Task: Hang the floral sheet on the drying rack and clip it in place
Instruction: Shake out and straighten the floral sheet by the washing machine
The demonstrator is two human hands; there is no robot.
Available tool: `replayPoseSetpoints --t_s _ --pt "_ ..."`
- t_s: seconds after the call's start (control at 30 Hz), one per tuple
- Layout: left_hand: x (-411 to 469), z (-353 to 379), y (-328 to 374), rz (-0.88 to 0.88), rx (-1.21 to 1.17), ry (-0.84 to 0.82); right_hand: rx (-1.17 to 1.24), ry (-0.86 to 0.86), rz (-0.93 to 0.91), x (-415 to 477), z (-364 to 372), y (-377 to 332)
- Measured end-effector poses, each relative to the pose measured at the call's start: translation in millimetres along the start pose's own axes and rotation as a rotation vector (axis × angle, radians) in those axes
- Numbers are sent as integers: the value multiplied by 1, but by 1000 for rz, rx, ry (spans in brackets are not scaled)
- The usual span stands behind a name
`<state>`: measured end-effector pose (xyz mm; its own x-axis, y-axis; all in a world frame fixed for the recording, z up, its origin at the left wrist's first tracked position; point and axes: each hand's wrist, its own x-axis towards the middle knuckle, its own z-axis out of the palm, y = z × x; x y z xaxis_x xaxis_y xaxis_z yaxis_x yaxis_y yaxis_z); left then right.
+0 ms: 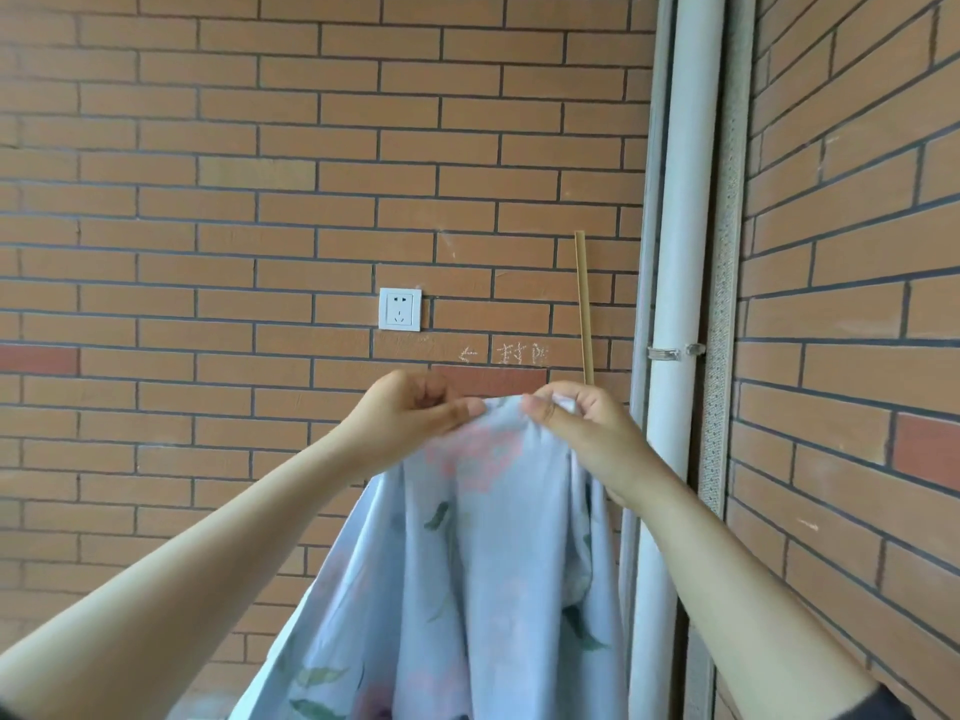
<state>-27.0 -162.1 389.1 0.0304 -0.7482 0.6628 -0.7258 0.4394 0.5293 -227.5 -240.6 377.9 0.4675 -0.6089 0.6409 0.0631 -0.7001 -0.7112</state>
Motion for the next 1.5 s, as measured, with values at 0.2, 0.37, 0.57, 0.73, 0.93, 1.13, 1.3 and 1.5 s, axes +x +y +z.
replayPoseSetpoints --t_s 0.2,0.37,0.57,0.73,0.93,1.13,1.3,1.5 --pt "-59 15 -80 -304 -125 -114 -235 314 -72 -1 -51 -3" --pt "-58 15 -90 -262 1 118 -408 369 -12 -12 -54 8" --pt "-31 -13 -58 -213 9 404 -635 386 3 -26 -38 -3" --pt "-21 -68 21 -25 49 437 -657 550 -68 -29 -45 -75" --pt "-66 -126 144 91 104 577 -599 620 -295 -58 -67 -207" --pt "-138 -149 248 121 155 683 -590 584 -394 -130 -88 -291" --pt "-177 -170 319 139 211 704 -586 563 -440 -174 -104 -342" --pt "-216 -192 358 148 281 711 -537 582 -459 -201 -95 -373"
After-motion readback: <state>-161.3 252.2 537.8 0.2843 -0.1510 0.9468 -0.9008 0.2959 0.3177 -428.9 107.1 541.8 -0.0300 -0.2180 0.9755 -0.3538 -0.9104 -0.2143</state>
